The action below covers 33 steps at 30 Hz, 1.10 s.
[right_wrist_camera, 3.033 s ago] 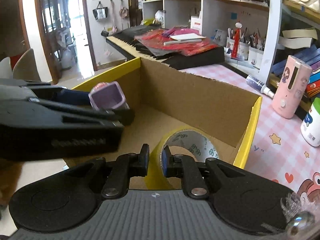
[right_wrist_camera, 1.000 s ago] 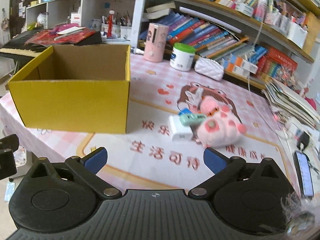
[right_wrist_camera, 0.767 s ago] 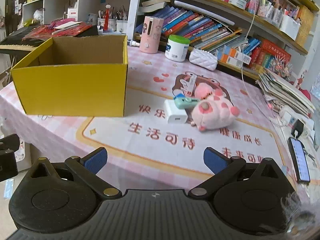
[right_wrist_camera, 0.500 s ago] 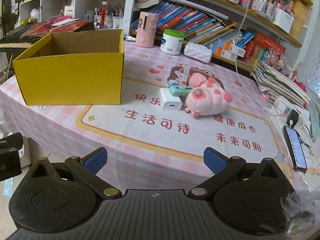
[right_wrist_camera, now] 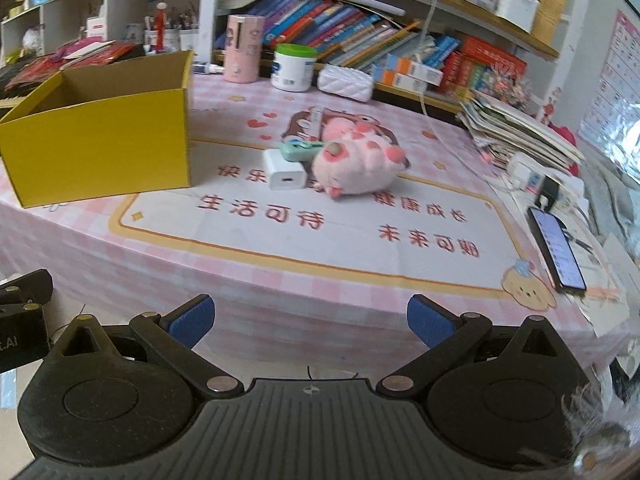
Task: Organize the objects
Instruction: 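Withdraw both open tools from the box back over the table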
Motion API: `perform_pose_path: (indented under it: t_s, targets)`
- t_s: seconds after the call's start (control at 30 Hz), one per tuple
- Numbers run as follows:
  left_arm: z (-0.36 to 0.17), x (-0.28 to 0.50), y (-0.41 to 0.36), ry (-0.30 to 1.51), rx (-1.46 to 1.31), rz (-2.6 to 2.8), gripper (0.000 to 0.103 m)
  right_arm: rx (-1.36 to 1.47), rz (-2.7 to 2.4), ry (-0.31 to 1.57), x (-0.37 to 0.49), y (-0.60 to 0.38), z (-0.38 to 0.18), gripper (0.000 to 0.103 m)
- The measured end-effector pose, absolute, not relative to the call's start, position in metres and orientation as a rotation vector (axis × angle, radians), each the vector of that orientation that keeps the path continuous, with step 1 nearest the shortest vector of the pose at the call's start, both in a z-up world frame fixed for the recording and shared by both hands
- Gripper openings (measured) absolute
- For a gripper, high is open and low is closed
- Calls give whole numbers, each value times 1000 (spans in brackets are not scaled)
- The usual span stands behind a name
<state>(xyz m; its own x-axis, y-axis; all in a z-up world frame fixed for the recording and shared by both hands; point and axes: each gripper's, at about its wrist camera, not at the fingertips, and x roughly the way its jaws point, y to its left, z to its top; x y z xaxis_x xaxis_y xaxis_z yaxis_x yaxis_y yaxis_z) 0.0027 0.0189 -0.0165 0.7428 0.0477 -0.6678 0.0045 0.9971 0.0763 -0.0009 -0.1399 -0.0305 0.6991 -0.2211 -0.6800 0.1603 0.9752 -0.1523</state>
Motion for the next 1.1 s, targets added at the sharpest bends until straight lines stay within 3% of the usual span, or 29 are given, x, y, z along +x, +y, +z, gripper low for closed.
perform_pose_path:
  t_s: [0.6,1.1]
  targets:
    - [-17,25,-42,728,128,-127,102,-16,-370,784,-8,-201,-32,103]
    - [-18,69,-85,736,116,-117,102,-27,-324,791,41,-243,-27,103]
